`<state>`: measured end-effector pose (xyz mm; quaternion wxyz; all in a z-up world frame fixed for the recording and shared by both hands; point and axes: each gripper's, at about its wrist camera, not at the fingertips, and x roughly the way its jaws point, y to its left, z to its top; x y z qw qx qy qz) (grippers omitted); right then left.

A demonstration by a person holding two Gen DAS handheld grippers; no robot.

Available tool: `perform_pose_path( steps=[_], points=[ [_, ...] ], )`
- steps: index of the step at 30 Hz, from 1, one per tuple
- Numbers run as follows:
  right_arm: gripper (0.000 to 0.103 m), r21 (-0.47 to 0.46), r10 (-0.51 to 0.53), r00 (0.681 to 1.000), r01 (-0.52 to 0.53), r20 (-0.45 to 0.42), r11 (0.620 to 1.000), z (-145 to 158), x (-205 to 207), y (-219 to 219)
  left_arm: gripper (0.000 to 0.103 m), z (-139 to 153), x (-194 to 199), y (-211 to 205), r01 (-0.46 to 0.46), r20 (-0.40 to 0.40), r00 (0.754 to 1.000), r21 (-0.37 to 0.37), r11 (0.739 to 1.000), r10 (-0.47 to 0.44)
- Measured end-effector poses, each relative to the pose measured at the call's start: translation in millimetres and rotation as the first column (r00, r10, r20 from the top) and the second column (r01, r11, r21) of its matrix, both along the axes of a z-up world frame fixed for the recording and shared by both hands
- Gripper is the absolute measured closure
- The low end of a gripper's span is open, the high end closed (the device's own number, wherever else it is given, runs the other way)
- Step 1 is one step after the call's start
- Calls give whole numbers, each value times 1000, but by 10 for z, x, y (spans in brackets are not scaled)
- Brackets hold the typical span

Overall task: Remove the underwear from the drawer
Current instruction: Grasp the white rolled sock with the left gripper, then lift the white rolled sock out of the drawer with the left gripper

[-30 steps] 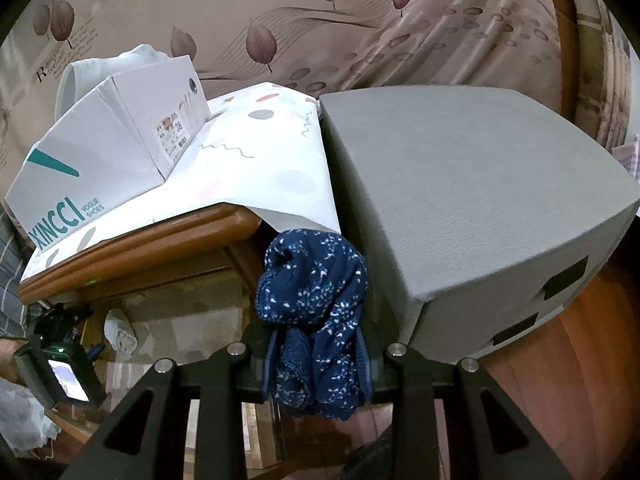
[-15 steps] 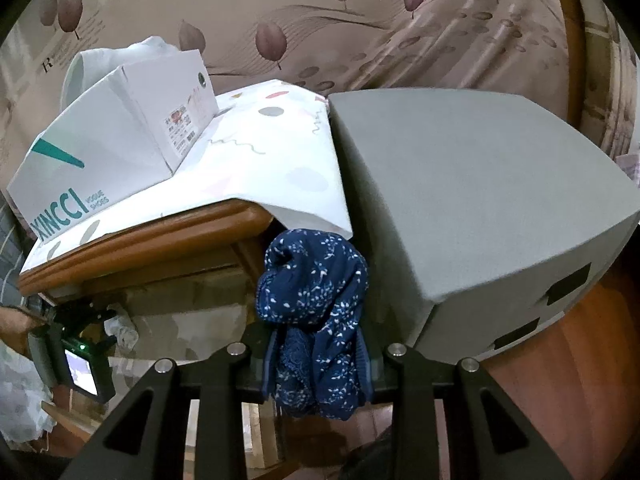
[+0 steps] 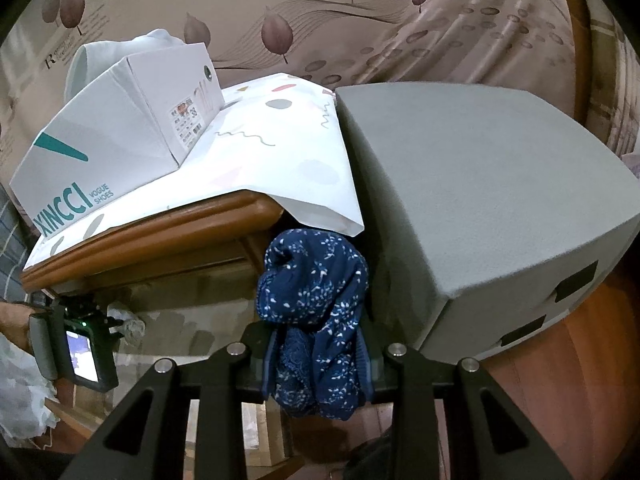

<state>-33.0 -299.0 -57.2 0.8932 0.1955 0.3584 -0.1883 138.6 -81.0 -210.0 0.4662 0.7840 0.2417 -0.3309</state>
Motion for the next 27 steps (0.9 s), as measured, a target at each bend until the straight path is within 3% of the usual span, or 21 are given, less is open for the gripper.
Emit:
perform_pose_path(
  steps=[7,12,17,19,22,27],
  points=[
    [71,-3,8,1000,-8,5,1000,17,10,20,91,190,-142,-314,-136,-169,978,-85,987,120],
    [71,7,3,1000,-3,8,1000,16,-15,6,90,338,-131,-455,-275,-307,927,-161,948,217],
    [71,1,5,1000,-5,8,1000,20,-22,11,78,362,31,-561,-383,-368,880,-178,906,300],
    [71,5,4,1000,-4,13,1000,27,-26,6,56,328,44,-590,-381,-349,888,-190,905,301],
    [71,6,0,1000,0,19,1000,35,-27,9,48,226,12,-557,-361,-326,900,-191,913,288],
    [71,15,-9,1000,9,17,1000,26,-20,2,39,65,-16,-470,-385,-372,877,-169,907,303]
  ],
)
